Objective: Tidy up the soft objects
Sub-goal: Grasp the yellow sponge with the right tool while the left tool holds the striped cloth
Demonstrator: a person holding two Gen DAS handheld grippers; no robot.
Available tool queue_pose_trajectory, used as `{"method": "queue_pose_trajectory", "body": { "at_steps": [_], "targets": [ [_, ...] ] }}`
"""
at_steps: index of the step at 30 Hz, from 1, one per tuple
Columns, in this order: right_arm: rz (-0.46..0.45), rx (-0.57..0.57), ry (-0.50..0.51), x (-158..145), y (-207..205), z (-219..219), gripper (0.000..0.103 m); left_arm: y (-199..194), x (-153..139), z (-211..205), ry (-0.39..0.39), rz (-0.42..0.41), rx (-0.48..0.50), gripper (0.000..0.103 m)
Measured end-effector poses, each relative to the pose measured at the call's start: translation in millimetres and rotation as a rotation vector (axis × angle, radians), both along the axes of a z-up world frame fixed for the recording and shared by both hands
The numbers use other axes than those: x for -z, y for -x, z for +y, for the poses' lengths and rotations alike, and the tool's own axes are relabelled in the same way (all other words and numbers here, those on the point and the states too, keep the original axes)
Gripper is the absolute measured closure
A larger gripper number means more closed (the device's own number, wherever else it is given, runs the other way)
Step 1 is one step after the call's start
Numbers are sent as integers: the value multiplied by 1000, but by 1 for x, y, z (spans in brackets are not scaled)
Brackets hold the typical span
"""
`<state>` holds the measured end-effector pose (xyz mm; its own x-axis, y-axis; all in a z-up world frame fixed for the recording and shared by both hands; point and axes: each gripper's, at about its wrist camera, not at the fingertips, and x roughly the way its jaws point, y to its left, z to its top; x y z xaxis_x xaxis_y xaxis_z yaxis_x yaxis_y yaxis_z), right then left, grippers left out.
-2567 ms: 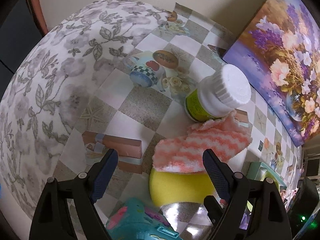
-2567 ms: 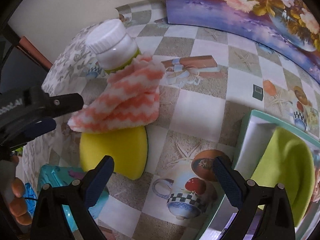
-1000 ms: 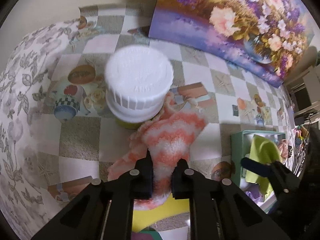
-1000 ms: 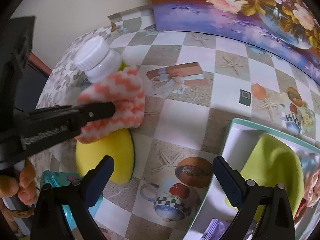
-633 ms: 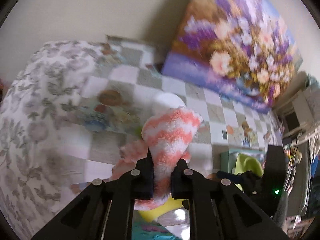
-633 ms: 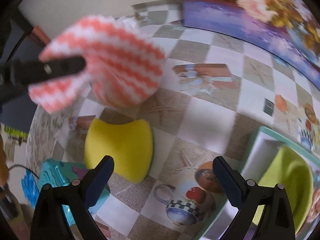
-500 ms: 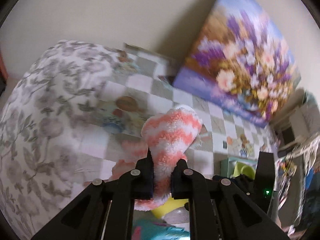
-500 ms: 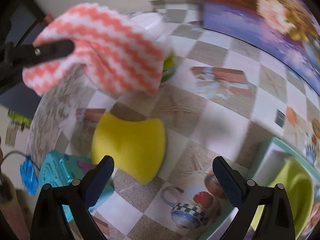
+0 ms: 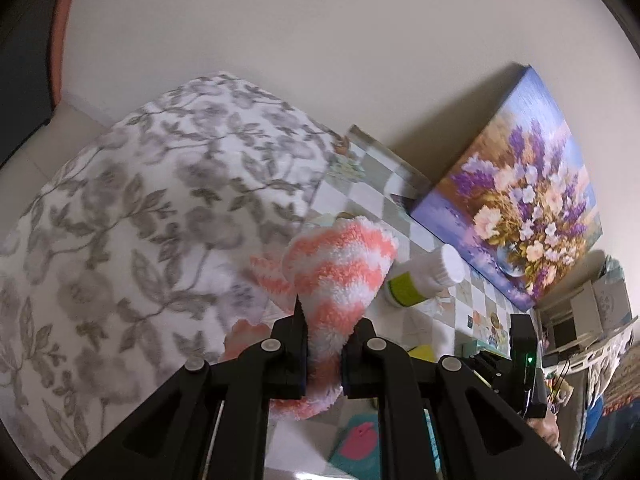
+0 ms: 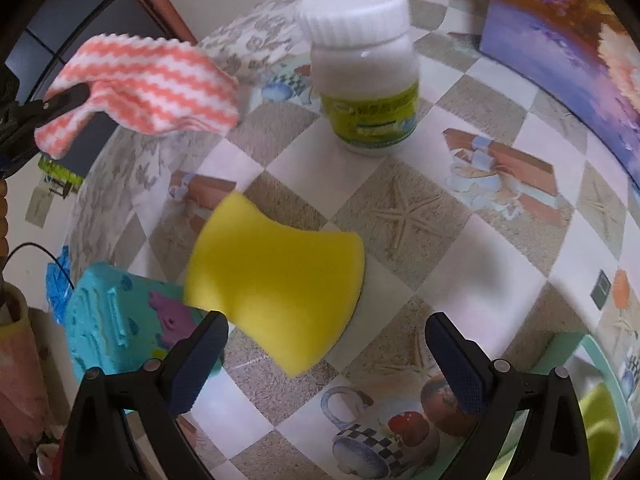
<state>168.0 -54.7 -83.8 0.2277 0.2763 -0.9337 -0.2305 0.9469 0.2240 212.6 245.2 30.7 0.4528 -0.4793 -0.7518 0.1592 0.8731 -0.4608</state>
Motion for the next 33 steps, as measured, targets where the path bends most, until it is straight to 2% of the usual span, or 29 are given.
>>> {"method": "queue_pose_trajectory", "body": {
  "at_steps": [5, 12, 17, 23, 26, 29, 33],
  "targets": [
    [-19, 17, -2, 3, -7, -1, 3, 7, 12, 16, 6, 12, -25, 91],
    [-31, 162, 4, 5, -11, -27, 3, 9, 23, 19, 22, 29, -30, 91],
    [-64, 178, -68, -9, -6, -38, 3, 10, 21, 19, 23, 22, -32, 91],
    [-135, 259, 23, -26, -11, -52, 3, 12, 18, 25, 18, 15, -43, 91],
    [-153, 273, 111, -31, -18, -52, 3, 13, 17, 29, 16, 16, -51, 91],
    [-142, 249, 222, -29, -23, -47, 3, 15, 18, 31, 16, 20, -54, 91],
    [-129, 204, 321, -21, -22, -37, 3, 15, 18, 32, 20, 21, -57, 91]
  ]
}}
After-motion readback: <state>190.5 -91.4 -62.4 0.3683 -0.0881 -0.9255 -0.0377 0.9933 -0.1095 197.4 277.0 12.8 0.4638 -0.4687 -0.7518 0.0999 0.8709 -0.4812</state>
